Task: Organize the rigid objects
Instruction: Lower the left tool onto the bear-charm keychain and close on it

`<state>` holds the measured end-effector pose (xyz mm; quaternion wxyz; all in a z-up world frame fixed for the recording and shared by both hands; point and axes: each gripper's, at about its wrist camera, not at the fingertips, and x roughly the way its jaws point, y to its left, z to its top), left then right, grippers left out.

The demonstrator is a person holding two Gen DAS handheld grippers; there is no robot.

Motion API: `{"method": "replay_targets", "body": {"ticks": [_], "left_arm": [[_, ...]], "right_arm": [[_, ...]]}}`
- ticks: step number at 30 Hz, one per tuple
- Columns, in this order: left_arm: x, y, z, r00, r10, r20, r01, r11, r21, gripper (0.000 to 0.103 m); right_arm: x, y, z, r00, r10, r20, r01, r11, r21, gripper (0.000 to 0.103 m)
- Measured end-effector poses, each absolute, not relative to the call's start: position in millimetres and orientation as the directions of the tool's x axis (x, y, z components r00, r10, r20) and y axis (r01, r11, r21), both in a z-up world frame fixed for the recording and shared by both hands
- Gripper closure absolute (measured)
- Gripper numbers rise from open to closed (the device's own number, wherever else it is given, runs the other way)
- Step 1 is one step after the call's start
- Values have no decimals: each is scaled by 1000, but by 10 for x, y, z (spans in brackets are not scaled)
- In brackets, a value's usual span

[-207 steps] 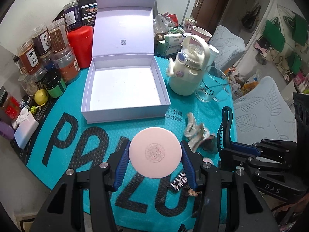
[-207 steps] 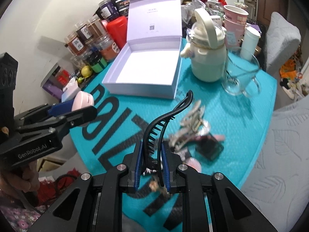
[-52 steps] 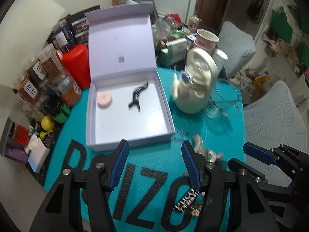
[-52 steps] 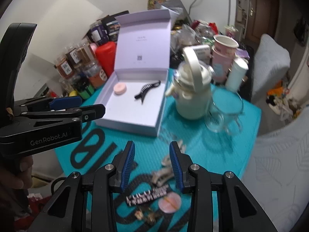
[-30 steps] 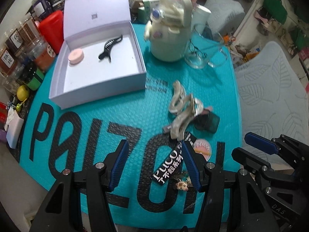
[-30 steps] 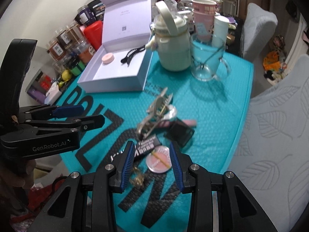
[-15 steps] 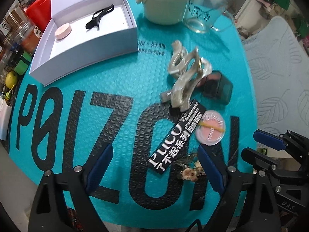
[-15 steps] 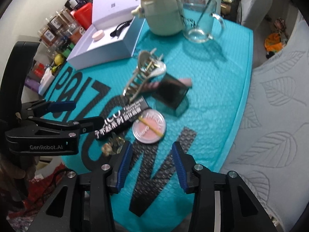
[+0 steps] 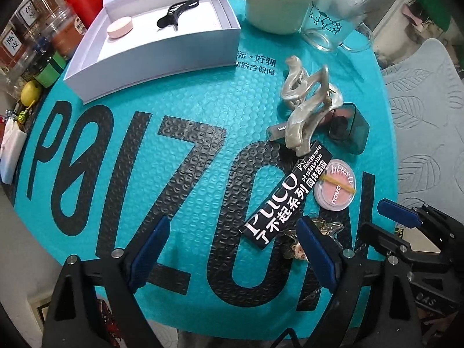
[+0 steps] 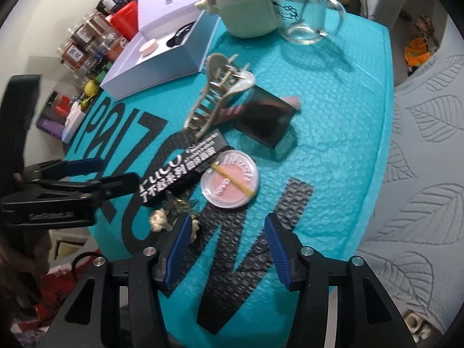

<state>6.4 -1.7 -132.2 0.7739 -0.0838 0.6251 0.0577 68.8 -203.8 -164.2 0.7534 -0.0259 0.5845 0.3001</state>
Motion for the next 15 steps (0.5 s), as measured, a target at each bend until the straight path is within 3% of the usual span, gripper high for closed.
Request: {"method": "replay_targets", "body": {"ticks": [15], "left_arm": [[-24,-488,-1611,178,-201,-963,-220,946,-239,14]], "right_arm": [[862,-2278,-1732,144,349,-926,-481,842,243,51]]}}
